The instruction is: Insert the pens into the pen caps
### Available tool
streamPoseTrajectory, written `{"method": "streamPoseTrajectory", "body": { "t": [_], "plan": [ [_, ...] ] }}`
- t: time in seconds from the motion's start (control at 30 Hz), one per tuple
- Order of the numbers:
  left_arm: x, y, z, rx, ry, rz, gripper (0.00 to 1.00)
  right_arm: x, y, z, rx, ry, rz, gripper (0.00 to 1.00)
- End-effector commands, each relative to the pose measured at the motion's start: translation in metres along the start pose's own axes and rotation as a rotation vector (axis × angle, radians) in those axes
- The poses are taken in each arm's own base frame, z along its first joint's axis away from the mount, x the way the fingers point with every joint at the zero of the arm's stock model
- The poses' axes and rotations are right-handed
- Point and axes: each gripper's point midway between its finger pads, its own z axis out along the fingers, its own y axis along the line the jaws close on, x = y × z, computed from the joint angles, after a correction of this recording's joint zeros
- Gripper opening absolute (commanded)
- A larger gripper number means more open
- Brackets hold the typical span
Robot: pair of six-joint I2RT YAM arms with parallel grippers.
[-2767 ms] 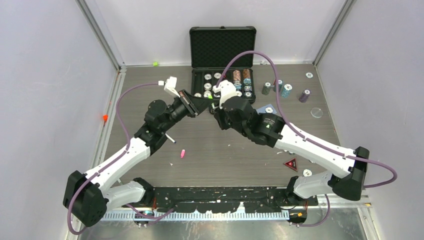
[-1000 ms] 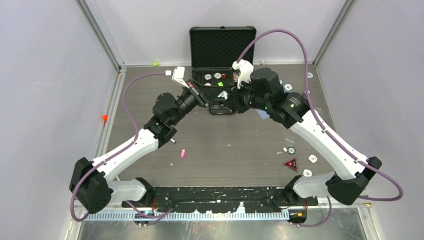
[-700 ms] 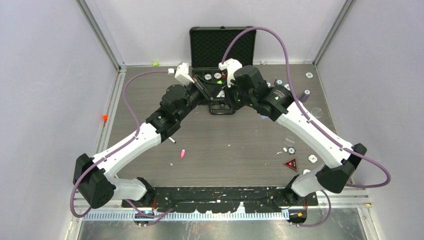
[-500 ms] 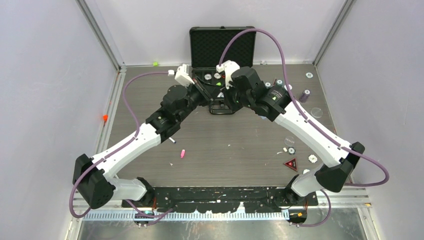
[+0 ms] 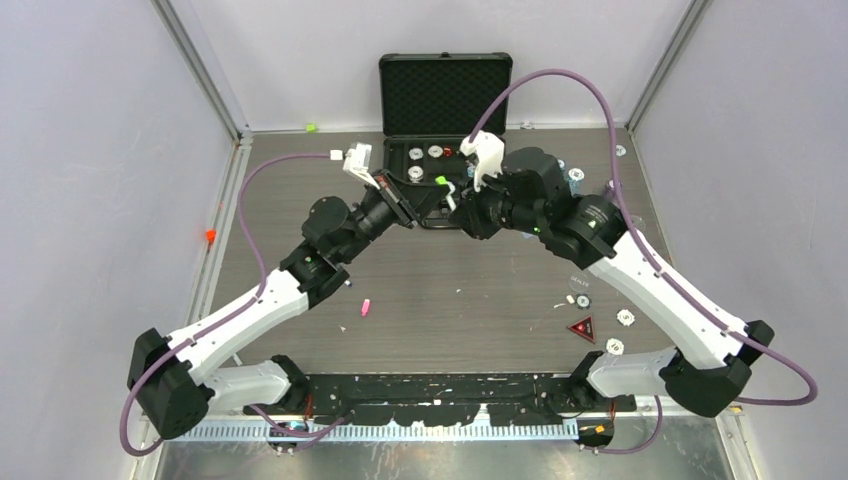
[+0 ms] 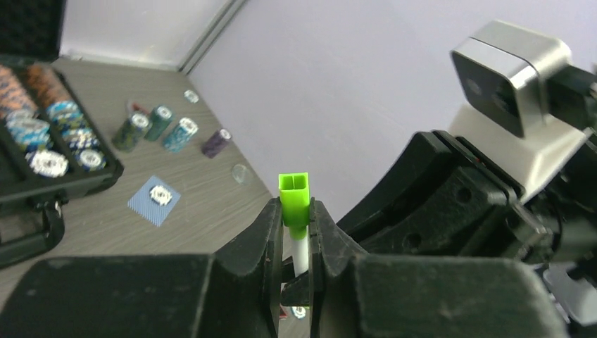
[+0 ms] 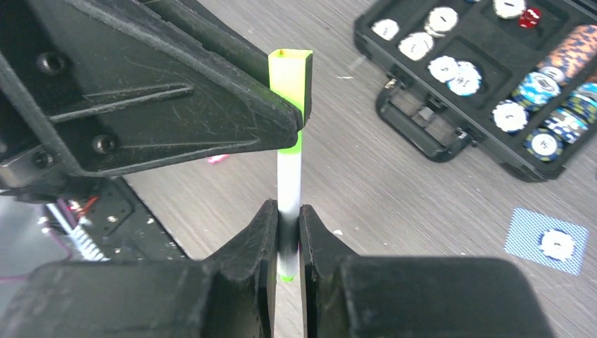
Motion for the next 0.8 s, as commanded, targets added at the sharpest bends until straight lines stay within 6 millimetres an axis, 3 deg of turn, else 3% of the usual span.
{"method": "streamPoseTrajectory", "body": {
  "t": [0.0,0.3,0.5,0.77],
  "plan": [
    [0.125,0.011,-0.045,0.138,0.480,0.091,0.00,-0.167,0.053,-0.083,-0.257,-0.674,-0.018,0.01],
    [0.132,-0.004,-0.060,0.291,0.491,0.128,0.00,-0.170,0.089,-0.123,-0.468,-0.728,-0.052,0.00],
    [0.130,-0.001,-0.057,0.251,0.487,0.114,0.00,-0.166,0.083,-0.126,-0.433,-0.722,-0.052,0.01],
    [0.102,0.021,-0.049,0.019,0.389,0.120,0.00,-0.148,0.063,-0.113,-0.325,-0.688,-0.025,0.00]
  ]
}}
